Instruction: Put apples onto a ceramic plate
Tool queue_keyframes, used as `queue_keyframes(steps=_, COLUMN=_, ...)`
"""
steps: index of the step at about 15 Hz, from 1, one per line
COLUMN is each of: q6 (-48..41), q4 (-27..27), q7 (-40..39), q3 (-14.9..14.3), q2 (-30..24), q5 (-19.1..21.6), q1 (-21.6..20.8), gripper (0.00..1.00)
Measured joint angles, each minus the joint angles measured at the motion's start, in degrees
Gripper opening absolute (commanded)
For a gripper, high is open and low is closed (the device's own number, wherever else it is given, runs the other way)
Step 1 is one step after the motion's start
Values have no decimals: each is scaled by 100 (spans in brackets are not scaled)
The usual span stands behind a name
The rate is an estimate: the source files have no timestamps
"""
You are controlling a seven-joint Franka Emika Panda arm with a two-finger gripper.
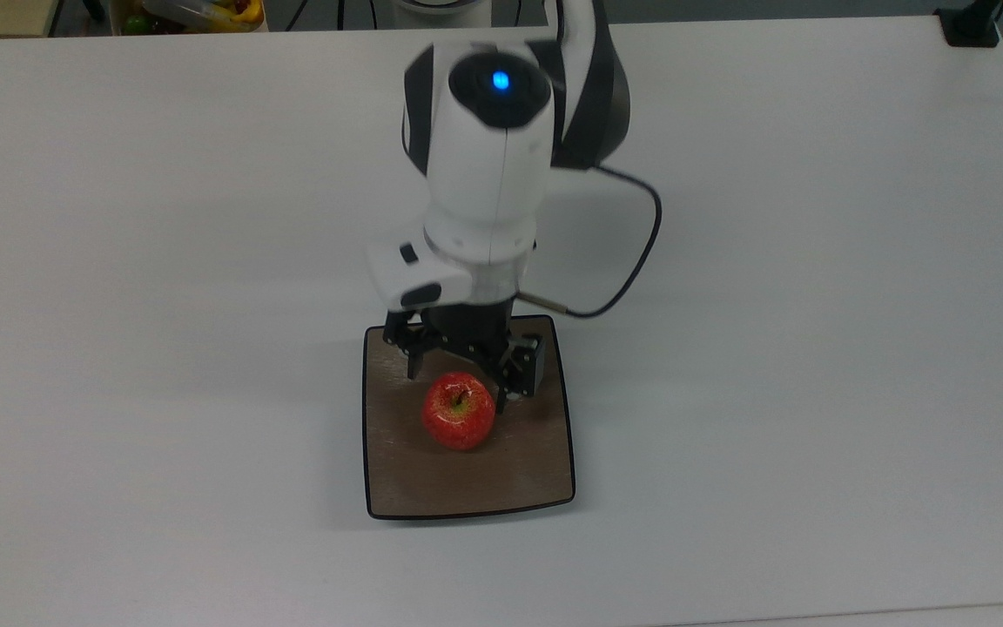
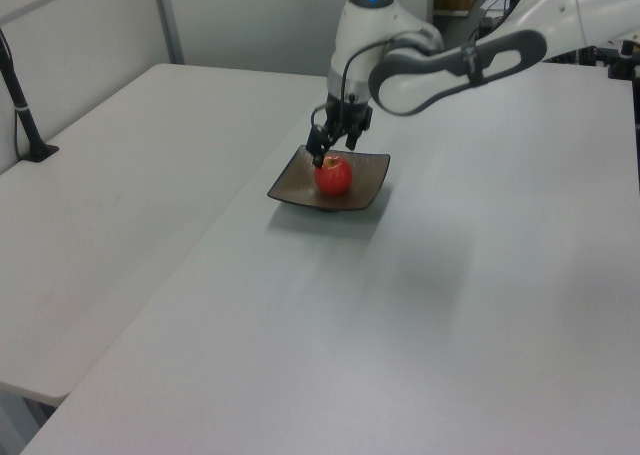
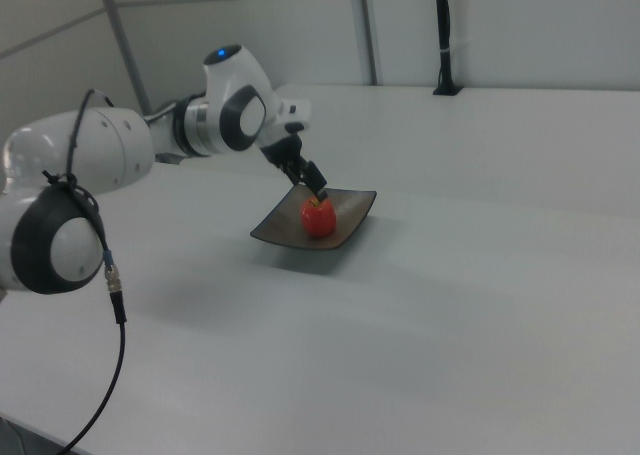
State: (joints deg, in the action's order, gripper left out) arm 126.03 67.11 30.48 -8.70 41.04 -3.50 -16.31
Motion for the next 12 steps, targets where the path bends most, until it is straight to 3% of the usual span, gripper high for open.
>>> queue_keyframes(steps=12, q6=-2943, q4=1289, q7=-3, q3=90, q2=-3276, q5=0, q1=408, gripper=100)
